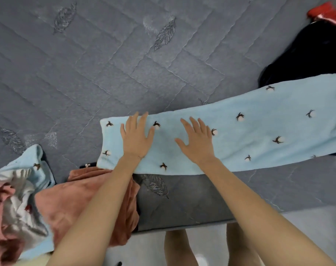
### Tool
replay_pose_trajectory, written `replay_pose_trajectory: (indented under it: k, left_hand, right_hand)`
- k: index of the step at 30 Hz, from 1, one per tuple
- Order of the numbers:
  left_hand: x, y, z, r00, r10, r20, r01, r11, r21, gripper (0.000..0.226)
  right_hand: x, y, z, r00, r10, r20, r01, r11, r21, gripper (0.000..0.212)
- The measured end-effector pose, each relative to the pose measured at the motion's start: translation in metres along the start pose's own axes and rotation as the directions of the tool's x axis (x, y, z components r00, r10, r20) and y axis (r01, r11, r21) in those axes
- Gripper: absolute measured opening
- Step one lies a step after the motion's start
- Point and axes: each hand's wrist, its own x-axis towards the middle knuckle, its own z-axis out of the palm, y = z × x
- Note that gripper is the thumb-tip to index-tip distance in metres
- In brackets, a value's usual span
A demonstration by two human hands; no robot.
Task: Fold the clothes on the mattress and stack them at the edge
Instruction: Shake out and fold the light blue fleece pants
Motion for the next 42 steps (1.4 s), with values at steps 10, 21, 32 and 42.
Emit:
replay_pose_trajectory:
  k: [10,21,32,42]
  left_hand:
    - [-0.001,0.188,0.093,0.967,0.224,0.119,-0.25,0.921,0.3,0.062]
    - [0.012,0.407,0.171,0.921,0.368,0.13,-0.389,0.884,0.258,0.069]
    - [0.042,0.432,0.192,0.903,0.248,0.352,-0.383,0.835,0.396,0.076]
    - [0.041,0.429,0.137,0.942,0.308,0.135,-0.151,0.746,-0.649,0.032]
  right_hand:
    - [-0.028,0.196,-0.101,0.981,0.114,-0.16,-0.13,0.987,-0.092,0.073]
    - [-0.011,0.395,-0.231,0.87,0.315,-0.378,-0.333,0.943,0.019,0.087]
    - [-0.002,0.491,-0.262,0.793,0.609,0.026,-0.411,0.502,0.761,0.089]
    - [0.008,0.352,-0.282,0.972,0.234,0.008,-0.183,0.737,0.651,0.03]
